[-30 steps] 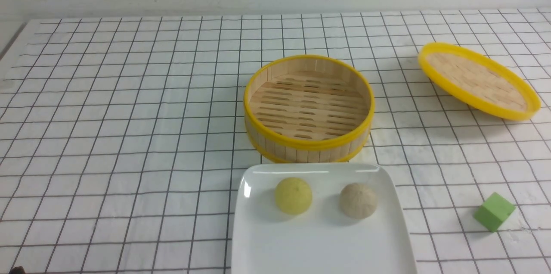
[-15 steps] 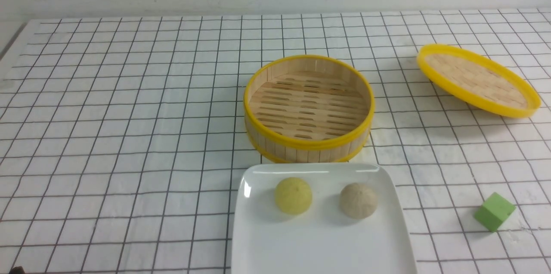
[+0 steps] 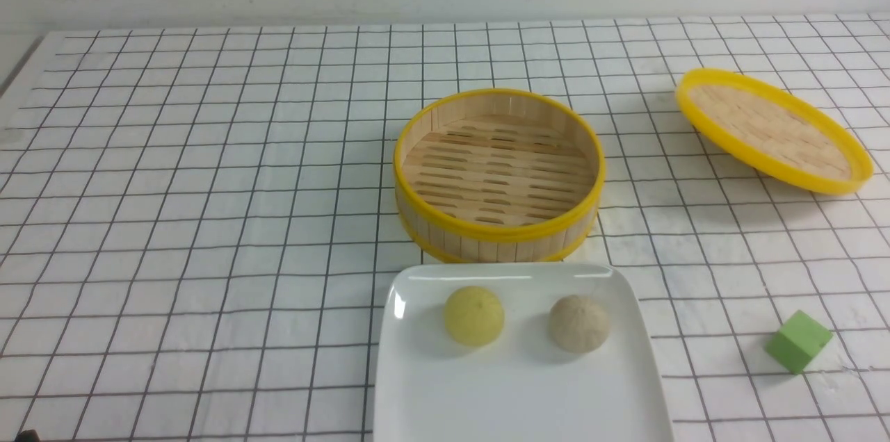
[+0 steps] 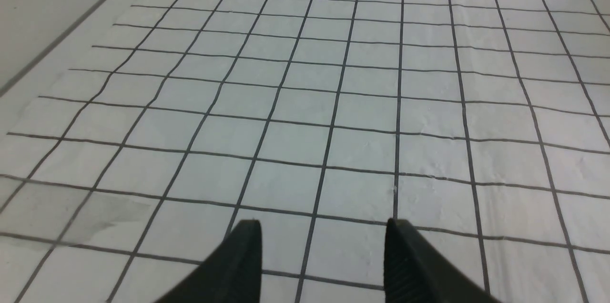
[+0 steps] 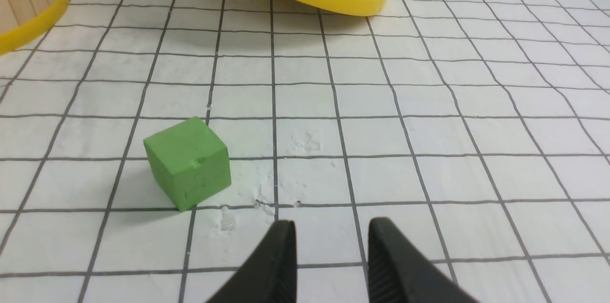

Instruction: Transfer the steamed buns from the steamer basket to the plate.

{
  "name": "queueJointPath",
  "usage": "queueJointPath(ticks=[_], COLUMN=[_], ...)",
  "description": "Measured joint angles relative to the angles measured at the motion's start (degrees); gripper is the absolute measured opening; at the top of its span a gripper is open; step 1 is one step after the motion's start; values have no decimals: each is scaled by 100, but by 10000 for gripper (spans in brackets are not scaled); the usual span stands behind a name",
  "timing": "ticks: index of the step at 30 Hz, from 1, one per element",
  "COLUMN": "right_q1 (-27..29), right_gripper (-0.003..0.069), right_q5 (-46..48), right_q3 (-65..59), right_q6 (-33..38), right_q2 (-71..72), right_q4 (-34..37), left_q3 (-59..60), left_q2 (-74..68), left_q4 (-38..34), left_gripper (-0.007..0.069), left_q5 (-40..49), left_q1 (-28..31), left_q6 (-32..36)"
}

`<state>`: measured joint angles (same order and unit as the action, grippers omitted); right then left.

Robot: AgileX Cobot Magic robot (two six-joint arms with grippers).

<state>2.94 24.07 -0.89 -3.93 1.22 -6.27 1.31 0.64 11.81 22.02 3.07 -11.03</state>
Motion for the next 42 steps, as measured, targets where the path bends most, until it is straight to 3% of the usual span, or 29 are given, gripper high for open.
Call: queueJointPath(ticks=[19, 30, 42], right_q1=[0, 0, 0], right_gripper=[239, 239, 239], right_q5=[0, 0, 0], right_q3=[0, 0, 0], right_q6=[0, 0, 0], right_q2=[0, 0, 0], right_q4=[0, 0, 0], left_q3=[0, 0, 0], left_q2=[0, 0, 0], left_q4=[0, 488, 541], left_gripper=[373, 373, 373], left_q5=[0, 27, 33], left_q1=[0, 0, 0], left_q6=[5, 5, 5])
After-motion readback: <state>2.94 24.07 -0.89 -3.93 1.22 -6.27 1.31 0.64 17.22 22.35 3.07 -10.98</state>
